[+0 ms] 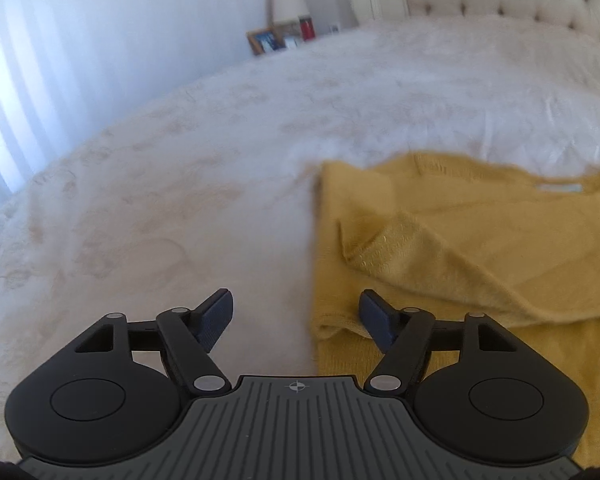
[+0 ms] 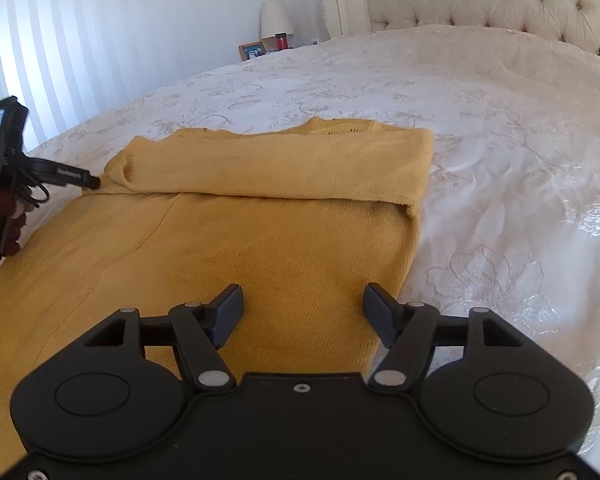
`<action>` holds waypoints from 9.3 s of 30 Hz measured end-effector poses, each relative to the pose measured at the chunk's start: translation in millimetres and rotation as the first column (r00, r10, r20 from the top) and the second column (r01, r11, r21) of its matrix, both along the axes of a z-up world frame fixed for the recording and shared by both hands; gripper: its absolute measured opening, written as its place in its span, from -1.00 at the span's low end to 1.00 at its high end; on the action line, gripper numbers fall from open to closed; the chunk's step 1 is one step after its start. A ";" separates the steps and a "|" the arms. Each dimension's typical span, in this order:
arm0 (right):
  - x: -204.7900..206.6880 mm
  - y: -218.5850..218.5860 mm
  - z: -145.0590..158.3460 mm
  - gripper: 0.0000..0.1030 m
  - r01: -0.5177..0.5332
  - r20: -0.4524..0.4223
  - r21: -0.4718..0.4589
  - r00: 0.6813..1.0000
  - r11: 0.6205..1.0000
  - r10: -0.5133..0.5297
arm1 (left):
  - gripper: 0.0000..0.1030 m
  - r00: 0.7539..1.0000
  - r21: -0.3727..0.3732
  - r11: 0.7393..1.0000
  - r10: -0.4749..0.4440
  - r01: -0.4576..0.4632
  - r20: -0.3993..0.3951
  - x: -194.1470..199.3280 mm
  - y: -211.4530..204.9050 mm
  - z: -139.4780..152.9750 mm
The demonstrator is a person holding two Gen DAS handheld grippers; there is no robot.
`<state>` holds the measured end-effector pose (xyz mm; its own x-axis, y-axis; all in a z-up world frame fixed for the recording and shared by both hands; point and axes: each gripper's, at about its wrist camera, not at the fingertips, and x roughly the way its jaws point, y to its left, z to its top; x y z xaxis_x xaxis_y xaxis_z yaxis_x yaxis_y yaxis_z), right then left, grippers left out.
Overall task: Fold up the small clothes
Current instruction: 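Open the left gripper and withdraw both tools from the folded sweater, then move both open grippers over the hem end of the folded sweater, then close both grippers on the sweater's hem end, then lift the held hem with both grippers and fold it toward the collar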
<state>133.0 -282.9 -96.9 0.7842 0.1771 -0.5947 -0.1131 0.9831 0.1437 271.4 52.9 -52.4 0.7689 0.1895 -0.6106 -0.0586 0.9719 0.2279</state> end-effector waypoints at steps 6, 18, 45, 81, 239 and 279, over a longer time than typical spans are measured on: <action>1.3 2.4 -1.4 0.39 -0.001 0.001 -0.009 1.000 1.000 0.001 | 0.35 0.989 0.042 0.994 -0.106 0.102 0.101 8.6 -34.3 28.4; 2.0 -0.2 -3.4 0.42 -0.005 -0.002 0.007 1.000 1.000 0.005 | 0.38 0.988 0.076 0.987 -0.139 0.145 -0.070 26.3 -61.2 -13.8; 2.9 5.2 24.8 0.86 0.061 0.053 -0.031 0.997 0.998 -0.060 | 0.75 0.992 -0.113 0.987 -0.110 0.117 0.063 -56.1 26.0 -36.0; 17.8 -14.0 40.8 0.90 0.314 -0.056 0.012 0.948 0.949 -0.313 | 0.80 0.993 -0.137 0.984 -0.106 0.112 0.047 -52.1 31.7 -38.3; -173.5 -26.2 4.2 -0.72 0.272 -0.386 0.428 0.917 0.862 -0.098 | -0.70 0.929 -0.463 0.858 -0.331 0.223 -0.165 -243.3 88.7 -17.7; 105.3 -82.0 55.4 -0.80 0.274 -0.029 0.411 0.957 0.869 -0.288 | -0.87 0.983 -0.630 0.755 -0.147 0.183 0.109 -11.5 77.4 37.5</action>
